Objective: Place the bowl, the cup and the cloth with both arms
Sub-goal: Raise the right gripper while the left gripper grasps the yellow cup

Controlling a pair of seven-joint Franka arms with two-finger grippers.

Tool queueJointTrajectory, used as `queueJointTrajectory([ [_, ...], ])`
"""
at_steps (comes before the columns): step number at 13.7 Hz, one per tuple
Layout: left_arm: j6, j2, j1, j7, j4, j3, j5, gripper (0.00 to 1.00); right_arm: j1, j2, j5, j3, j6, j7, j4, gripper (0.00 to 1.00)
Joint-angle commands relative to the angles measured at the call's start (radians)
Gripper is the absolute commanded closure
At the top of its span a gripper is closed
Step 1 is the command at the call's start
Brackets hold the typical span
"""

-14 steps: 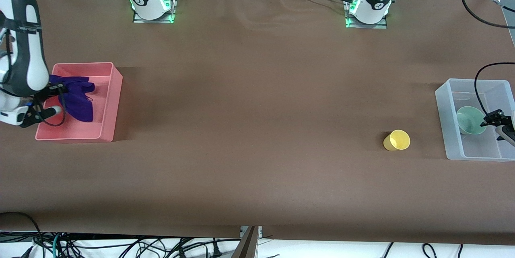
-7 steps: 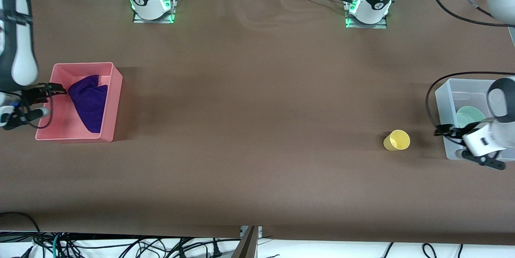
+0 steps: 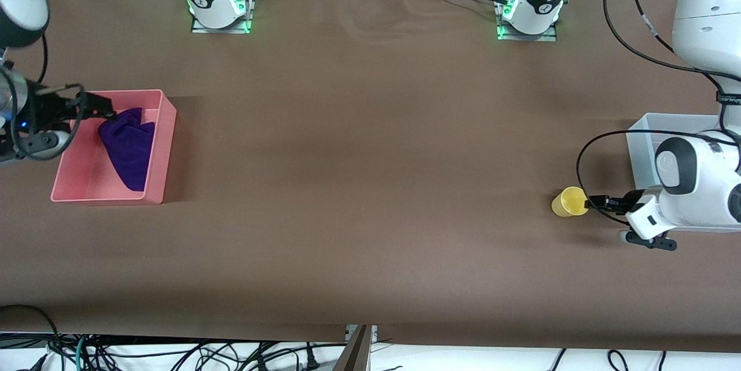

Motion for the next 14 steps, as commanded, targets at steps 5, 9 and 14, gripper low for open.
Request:
queueJointTrajectory([
  [5, -0.001, -0.005, -0.03, -0.007, -0.021, 0.009, -0.007, 1.0, -0.013, -0.061, -0.068, 0.016, 0.019, 0.021, 0.064, 0.0],
  [9, -0.007, -0.008, -0.032, 0.004, -0.019, 0.009, -0.004, 1.0, -0.011, -0.069, -0.105, 0.066, -0.018, 0.048, 0.063, 0.0],
  [14, -0.087, -0.08, -0.01, 0.016, 0.02, 0.018, 0.031, 1.0, -0.018, -0.055, -0.105, 0.061, -0.017, 0.087, 0.066, 0.0],
])
